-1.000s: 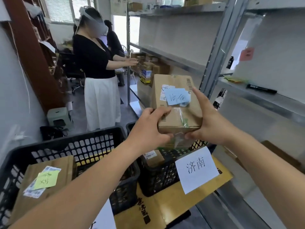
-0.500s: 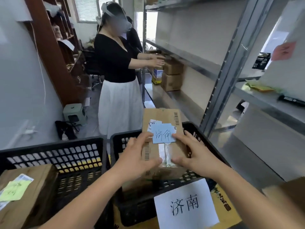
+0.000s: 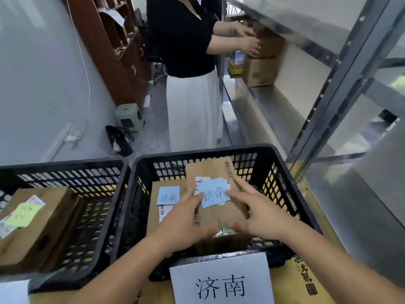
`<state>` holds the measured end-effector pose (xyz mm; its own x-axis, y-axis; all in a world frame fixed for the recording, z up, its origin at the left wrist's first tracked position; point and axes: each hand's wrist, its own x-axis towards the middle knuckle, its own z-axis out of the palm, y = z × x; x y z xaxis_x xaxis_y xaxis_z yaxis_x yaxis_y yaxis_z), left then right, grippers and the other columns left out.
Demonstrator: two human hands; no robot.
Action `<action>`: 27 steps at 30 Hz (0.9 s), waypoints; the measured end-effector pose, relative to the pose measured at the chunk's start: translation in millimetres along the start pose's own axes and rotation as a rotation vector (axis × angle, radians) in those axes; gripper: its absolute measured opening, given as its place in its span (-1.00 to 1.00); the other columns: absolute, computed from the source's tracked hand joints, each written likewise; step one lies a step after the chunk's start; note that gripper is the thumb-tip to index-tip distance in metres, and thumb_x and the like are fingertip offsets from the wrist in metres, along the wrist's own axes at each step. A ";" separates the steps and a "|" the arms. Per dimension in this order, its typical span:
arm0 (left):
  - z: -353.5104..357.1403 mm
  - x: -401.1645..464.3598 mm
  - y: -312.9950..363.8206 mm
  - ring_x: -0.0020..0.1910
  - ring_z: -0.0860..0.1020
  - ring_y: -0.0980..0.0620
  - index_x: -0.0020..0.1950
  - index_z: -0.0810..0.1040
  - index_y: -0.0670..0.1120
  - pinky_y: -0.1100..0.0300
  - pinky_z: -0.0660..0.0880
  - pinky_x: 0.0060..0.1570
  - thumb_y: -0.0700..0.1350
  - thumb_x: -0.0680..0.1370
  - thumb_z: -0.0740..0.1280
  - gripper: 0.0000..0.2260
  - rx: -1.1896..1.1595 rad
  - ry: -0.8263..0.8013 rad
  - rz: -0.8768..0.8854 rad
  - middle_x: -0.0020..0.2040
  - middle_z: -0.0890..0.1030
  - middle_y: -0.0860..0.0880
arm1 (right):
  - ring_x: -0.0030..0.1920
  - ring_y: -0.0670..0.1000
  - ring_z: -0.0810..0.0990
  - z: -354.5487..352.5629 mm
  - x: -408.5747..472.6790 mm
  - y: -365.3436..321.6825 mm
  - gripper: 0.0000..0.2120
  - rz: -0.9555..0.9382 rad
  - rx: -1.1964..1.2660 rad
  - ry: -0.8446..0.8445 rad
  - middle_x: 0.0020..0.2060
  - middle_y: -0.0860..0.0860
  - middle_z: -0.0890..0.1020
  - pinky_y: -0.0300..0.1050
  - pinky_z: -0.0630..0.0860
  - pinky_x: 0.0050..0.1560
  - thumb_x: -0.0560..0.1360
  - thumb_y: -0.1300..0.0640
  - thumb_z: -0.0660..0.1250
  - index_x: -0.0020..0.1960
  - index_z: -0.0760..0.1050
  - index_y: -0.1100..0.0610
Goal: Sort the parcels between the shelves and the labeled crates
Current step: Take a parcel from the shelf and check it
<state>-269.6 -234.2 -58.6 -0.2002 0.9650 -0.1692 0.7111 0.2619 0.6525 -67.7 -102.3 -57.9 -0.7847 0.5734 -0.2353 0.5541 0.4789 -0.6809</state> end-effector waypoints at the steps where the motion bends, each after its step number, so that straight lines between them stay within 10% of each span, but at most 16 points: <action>1: 3.9 4.7 -3.6 0.55 -0.01 0.27 0.63 0.14 0.01 0.42 -0.05 0.39 0.20 0.39 0.55 -0.06 0.019 -0.006 -0.014 0.60 -0.11 0.24 | 0.57 -0.17 0.12 2.5 5.6 4.5 -0.09 0.000 -0.011 -0.019 0.58 -0.43 -0.20 -0.05 0.39 0.49 0.40 -0.18 0.56 0.63 0.20 -0.11; 27: 31.8 47.6 -56.9 0.55 0.14 0.19 0.59 0.27 -0.07 0.41 0.06 0.37 0.08 0.35 0.58 -0.11 0.062 -0.026 -0.137 0.62 0.10 0.16 | 0.60 -0.07 0.12 34.9 68.7 32.2 -0.09 0.023 -0.131 -0.117 0.64 -0.25 -0.10 -0.18 0.16 0.55 0.41 -0.11 0.59 0.63 0.23 0.03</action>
<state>-298.2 -202.8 -127.2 -0.2812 0.9199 -0.2734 0.7189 0.3906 0.5750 -113.4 -70.7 -120.2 -0.7940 0.5078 -0.3341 0.5979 0.5532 -0.5801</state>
